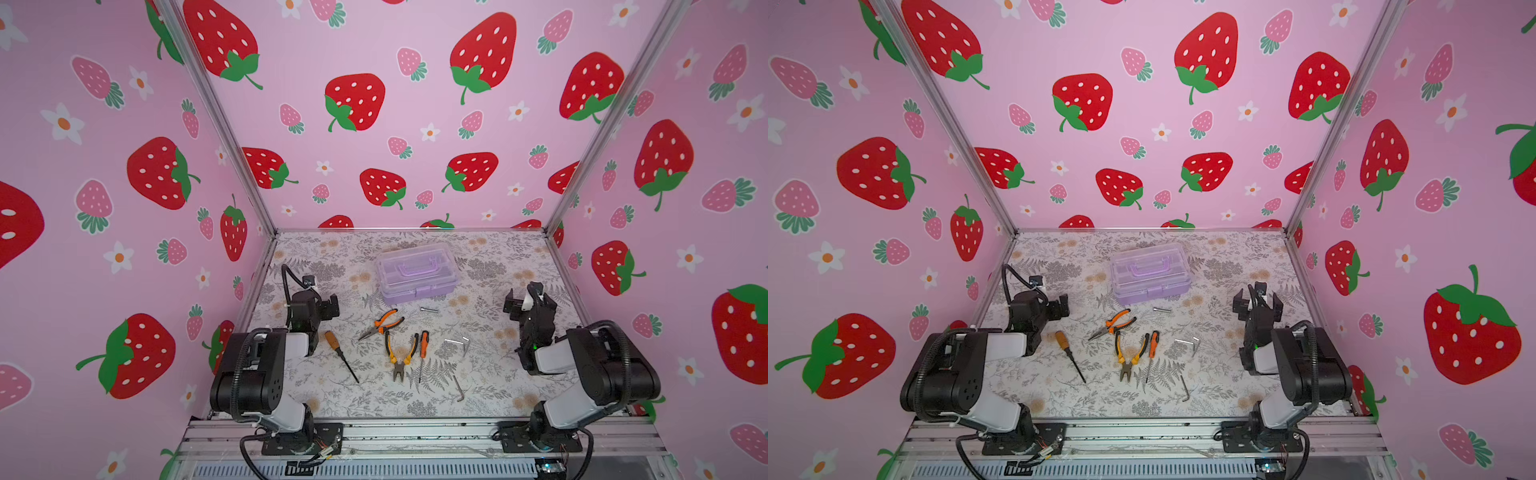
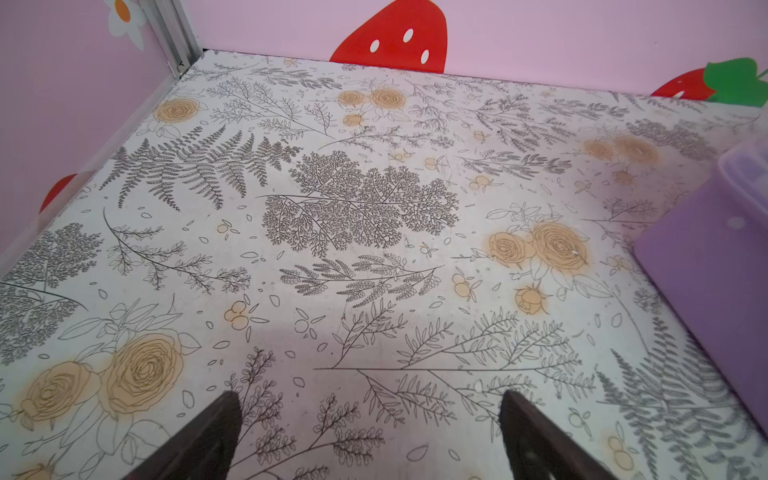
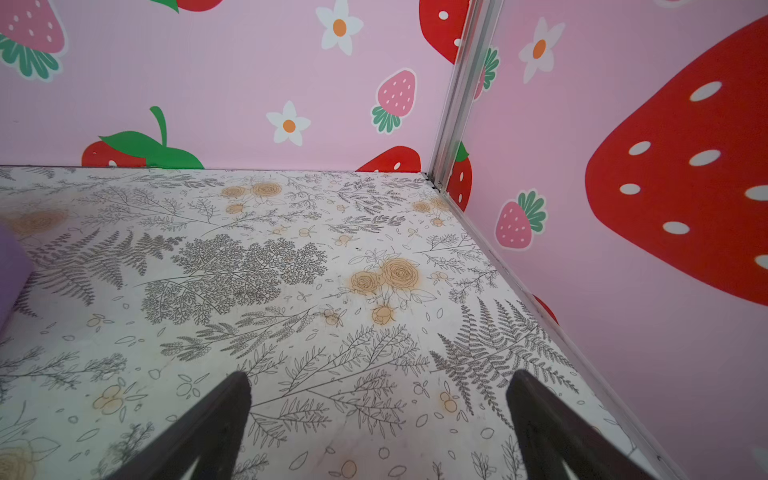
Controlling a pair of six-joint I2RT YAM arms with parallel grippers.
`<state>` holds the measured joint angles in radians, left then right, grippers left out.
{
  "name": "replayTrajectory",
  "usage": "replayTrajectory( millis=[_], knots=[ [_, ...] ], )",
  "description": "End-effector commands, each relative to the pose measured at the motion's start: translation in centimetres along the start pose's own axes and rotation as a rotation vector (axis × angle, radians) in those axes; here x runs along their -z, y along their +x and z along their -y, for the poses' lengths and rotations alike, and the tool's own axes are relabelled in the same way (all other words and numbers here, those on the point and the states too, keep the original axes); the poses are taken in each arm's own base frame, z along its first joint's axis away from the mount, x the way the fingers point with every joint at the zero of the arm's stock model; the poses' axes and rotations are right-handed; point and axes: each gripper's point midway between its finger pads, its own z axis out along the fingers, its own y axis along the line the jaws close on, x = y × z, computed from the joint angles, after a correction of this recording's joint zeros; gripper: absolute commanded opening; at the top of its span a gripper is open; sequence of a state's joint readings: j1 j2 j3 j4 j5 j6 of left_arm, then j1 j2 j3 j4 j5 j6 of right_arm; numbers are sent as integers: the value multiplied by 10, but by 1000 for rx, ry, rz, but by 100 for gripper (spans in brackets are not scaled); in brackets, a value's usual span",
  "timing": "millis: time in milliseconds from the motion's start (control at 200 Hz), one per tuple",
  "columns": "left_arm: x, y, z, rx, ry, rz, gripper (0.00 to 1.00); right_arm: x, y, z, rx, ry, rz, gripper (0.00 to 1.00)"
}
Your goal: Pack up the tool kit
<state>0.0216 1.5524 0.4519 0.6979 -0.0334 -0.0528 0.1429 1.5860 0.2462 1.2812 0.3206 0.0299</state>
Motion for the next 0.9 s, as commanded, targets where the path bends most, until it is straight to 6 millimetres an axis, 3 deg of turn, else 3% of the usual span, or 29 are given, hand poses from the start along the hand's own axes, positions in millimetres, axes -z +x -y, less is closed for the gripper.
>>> replayTrajectory(
  millis=[0,890],
  knots=[
    [0,-21,1,3,10,51,99,0,-10,-2,-19,-23,31,99],
    [0,-23,1,8,16,53,99,-1,-9,-3,-18,-25,24,99]
  ],
)
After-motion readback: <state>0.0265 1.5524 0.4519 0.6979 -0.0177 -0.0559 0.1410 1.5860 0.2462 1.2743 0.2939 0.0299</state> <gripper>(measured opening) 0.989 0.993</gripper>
